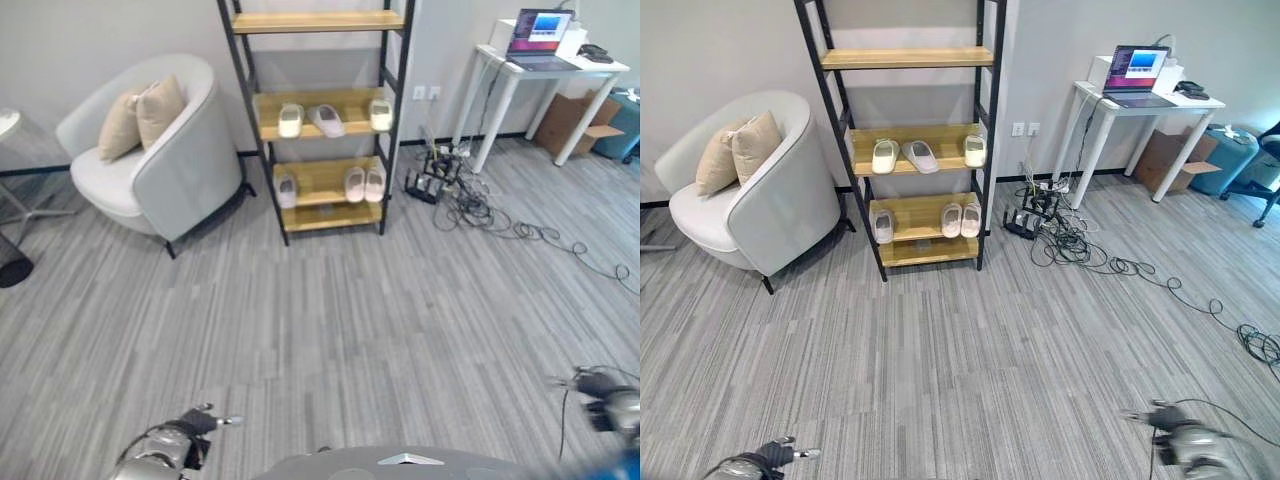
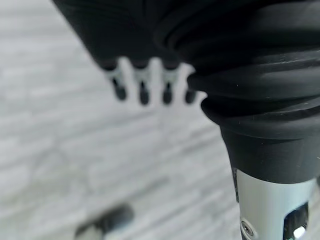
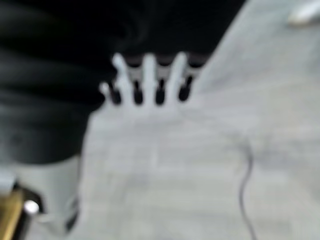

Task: Arrange the slippers neatly on the shoe rack.

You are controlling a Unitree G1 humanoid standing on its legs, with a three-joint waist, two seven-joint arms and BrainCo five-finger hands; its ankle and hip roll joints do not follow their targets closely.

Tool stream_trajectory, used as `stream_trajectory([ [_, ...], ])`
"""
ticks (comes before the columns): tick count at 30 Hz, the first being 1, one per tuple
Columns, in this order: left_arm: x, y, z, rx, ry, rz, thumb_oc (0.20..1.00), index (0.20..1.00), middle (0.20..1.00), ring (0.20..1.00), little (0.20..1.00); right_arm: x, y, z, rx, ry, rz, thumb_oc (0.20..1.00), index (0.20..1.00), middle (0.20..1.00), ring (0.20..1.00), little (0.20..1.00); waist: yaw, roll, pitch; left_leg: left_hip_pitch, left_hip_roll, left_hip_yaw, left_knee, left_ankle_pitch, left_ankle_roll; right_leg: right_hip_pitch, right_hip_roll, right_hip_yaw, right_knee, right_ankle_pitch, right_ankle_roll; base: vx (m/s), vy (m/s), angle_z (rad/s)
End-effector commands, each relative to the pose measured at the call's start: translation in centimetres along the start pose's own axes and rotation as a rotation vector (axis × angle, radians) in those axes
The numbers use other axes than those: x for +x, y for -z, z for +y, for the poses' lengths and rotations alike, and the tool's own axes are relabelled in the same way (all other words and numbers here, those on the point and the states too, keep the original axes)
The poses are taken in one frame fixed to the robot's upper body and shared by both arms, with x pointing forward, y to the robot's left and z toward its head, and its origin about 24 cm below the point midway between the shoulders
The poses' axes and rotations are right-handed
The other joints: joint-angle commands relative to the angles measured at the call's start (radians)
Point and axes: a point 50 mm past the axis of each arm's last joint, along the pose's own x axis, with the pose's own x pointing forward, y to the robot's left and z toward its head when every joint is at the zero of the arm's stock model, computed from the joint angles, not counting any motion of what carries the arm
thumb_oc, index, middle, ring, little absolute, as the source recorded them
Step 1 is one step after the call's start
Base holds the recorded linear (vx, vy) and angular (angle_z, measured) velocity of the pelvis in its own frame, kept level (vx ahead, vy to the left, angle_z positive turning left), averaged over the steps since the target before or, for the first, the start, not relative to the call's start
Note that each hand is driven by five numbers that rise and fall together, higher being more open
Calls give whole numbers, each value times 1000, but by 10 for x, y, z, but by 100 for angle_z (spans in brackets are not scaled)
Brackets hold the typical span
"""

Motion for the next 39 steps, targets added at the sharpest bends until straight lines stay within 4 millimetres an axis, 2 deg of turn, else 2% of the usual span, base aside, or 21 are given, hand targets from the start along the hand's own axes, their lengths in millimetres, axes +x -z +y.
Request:
stream_trajectory([
  [1,3,-11,-17,37,13,-28,1000,1000,1000,1000,1000,2,7,39,-119,-85,15,1000,1000,1000,1000,1000,-4,-3,-1,-53,50,-137,-20,28,-43,12,-45,-11,10,-51,83,31,-9,2],
  [2,3,-8,-24,70,33,-19,1000,1000,1000,1000,1000,2,14,54,-159,-128,32,1000,1000,1000,1000,1000,-4,-2,0,-51,50,-138,-20,27,-42,13,-45,-13,10,-52,81,40,-11,0],
  [4,3,-3,-31,87,51,-6,1000,1000,1000,1000,1000,-1,32,67,-184,-167,83,1000,1000,1000,1000,1000,-5,1,4,-51,50,-141,-20,27,-41,14,-43,-15,10,-56,79,36,-19,1],
  [8,2,7,-36,26,63,21,1000,1000,1000,1000,1000,-13,77,72,-51,-168,217,1000,1000,1000,1000,1000,-14,1,12,-50,52,-145,-20,28,-44,15,-40,-22,10,-61,76,43,-46,2],
  [11,1,10,-41,-8,80,32,1000,1000,1000,1000,1000,-17,92,72,39,-157,263,1000,1000,1000,1000,1000,-22,2,18,-51,55,-148,-20,30,-47,12,-36,-20,10,-63,73,50,-66,0],
  [14,1,11,-49,-9,101,34,1000,1000,1000,1000,1000,-17,90,74,93,-153,248,1000,1000,1000,1000,1000,-29,4,24,-52,60,-146,-20,30,-51,9,-32,-18,10,-66,69,53,-60,-2],
  [19,1,9,-57,-9,123,32,1000,1000,1000,1000,1000,-16,85,82,87,-179,227,1000,1000,1000,1000,1000,-32,-4,32,-45,70,-141,-20,30,-56,10,-23,-15,10,-71,62,81,-85,-2],
  [24,2,-7,-64,17,150,-22,1000,1000,1000,1000,1000,-14,78,82,73,-189,205,1000,1000,1000,1000,1000,-38,-12,53,-54,77,-135,32,9,-62,16,-22,-5,10,-79,50,68,-79,-2],
  [25,3,-18,-65,40,154,-57,1000,1000,1000,1000,1000,-13,76,75,74,-176,196,1000,1000,1000,1000,1000,-40,-22,87,-135,68,-120,185,-14,-69,20,-34,1,19,-85,41,-19,-79,-7],
  [26,4,-25,-65,53,155,-80,1000,1000,1000,1000,1000,-12,74,73,74,-170,190,1000,1000,1000,1000,1000,-42,-24,105,-181,61,-109,266,-5,-77,20,-39,-3,24,-86,36,-20,-78,-9],
  [27,4,-25,-65,53,155,-80,1000,1000,1000,1000,1000,-12,74,73,75,-170,190,1000,1000,1000,1000,1000,-43,-23,104,-186,62,-110,272,-8,-77,18,-38,-4,24,-86,36,31,-67,-2],
  [28,4,-38,-66,116,157,-120,1000,1000,1000,1000,1000,-11,71,67,46,-161,188,1000,1000,1000,1000,1000,-45,-27,138,-272,63,-68,407,21,-80,27,-51,-20,23,-92,27,82,-36,-10],
  [30,4,-37,-66,159,159,-121,1000,1000,1000,1000,1000,-11,70,66,31,-159,189,1000,1000,1000,1000,1000,-43,-24,144,-305,63,-47,418,22,-75,33,-49,-23,22,-103,27,174,17,1],
  [31,3,-22,-65,190,160,-72,1000,1000,1000,1000,1000,-11,74,65,1,-160,206,1000,1000,1000,1000,1000,-23,-19,131,-346,47,-17,313,0,-51,60,-46,-18,14,-128,39,217,67,14],
  [32,3,-22,-65,191,160,-71,1000,1000,1000,1000,1000,-12,74,65,1,-161,206,1000,1000,1000,1000,1000,-21,-21,132,-342,46,-15,310,1,-50,62,-48,-16,14,-129,40,343,110,12],
  [34,2,-5,-63,178,147,-15,1000,1000,1000,1000,1000,-11,70,69,-2,-173,188,1000,1000,1000,1000,1000,12,-20,126,-377,42,-29,175,66,-58,99,-40,-10,11,-150,49,400,126,8],
  [35,1,8,-61,158,147,40,1000,1000,1000,1000,1000,-9,61,76,-35,-201,157,1000,1000,1000,1000,1000,42,-24,112,-384,38,-86,91,103,-60,136,-36,21,15,-170,55,553,167,-4],
  [36,0,17,-58,137,131,66,1000,1000,1000,1000,1000,-8,56,80,-55,-209,145,1000,1000,1000,1000,1000,61,-31,106,-390,24,-120,105,118,-55,152,-40,36,22,-178,56,422,131,-24],
  [37,0,17,-58,137,131,66,1000,1000,1000,1000,1000,-8,56,80,-55,-209,145,1000,1000,1000,1000,1000,60,-33,107,-390,23,-119,106,117,-55,153,-41,36,22,-179,57,306,98,-39],
  [38,-1,25,-57,130,131,98,1000,1000,1000,1000,1000,-7,54,82,-69,-219,138,1000,1000,1000,1000,1000,68,-44,94,-387,9,-130,120,111,-44,164,-53,44,38,-184,64,454,187,-87],
  [39,-3,34,-54,131,122,122,1000,1000,1000,1000,1000,-7,51,86,-60,-229,122,1000,1000,1000,1000,1000,72,-63,78,-376,-7,-116,165,83,-16,156,-83,57,125,-172,83,579,262,-96],
])
